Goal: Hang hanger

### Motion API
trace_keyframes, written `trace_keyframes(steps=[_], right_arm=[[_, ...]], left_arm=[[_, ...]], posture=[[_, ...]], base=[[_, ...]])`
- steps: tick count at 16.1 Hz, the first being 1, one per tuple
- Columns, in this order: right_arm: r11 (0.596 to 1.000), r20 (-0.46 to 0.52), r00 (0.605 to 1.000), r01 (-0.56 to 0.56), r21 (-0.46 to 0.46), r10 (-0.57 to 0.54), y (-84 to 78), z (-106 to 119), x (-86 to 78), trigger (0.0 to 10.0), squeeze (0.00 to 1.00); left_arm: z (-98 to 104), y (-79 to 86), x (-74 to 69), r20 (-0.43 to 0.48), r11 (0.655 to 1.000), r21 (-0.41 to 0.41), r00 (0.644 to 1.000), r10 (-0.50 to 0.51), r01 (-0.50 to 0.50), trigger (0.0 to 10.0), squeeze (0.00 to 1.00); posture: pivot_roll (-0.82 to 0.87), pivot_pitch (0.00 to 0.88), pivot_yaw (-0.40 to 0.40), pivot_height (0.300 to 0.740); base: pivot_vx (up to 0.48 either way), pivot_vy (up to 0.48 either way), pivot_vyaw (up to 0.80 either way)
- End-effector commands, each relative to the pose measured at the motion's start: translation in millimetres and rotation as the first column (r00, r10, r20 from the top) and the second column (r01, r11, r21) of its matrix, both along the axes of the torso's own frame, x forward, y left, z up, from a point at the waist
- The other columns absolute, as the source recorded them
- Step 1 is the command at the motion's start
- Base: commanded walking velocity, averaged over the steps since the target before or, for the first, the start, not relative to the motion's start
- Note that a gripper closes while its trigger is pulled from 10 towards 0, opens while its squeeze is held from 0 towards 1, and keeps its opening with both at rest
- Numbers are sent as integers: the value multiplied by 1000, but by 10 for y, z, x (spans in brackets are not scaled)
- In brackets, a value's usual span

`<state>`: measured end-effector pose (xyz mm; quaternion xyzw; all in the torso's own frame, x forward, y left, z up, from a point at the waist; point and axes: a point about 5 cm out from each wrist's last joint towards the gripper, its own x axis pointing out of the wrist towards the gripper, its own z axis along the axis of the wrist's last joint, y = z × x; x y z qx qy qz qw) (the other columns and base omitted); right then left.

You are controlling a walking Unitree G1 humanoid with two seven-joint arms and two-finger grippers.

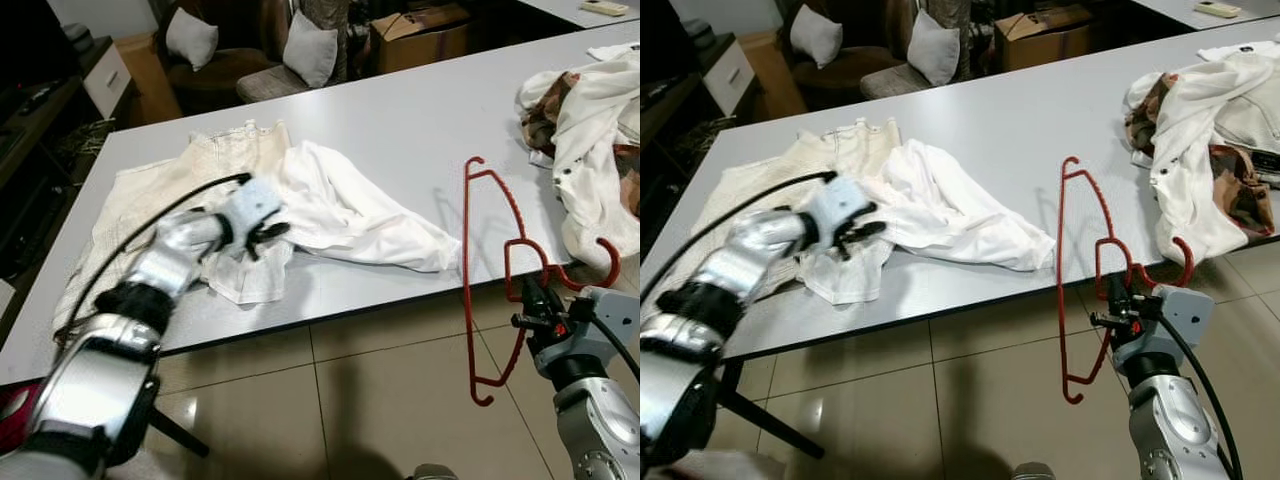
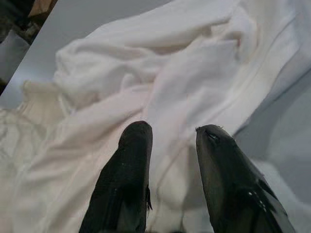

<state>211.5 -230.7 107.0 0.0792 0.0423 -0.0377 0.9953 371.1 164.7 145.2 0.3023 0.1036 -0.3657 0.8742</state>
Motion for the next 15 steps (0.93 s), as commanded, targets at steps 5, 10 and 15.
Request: trace_keyframes(steps=[5,10,15], right_arm=[[999,-35,999,-24,25,25,19,-44,68,10000,0],[999,-40,998,-41,23,42,12,-36,90,10000,0],[998,-42,997,-59,20,59,13,-21,117,10000,0]], left_arm=[[-76,182,-111,-32,997,-41,998,60,-62,10000,0],[-193,306,-179,-22,989,22,989,144,-143,10000,0],[-194,342,-159,18,970,-32,970,241,-240,7922,0]], posture=[[-247,0,156,740],[-243,0,134,740],[-241,0,117,740]], base=[[0,0,0],[0,0,0],[0,0,0]])
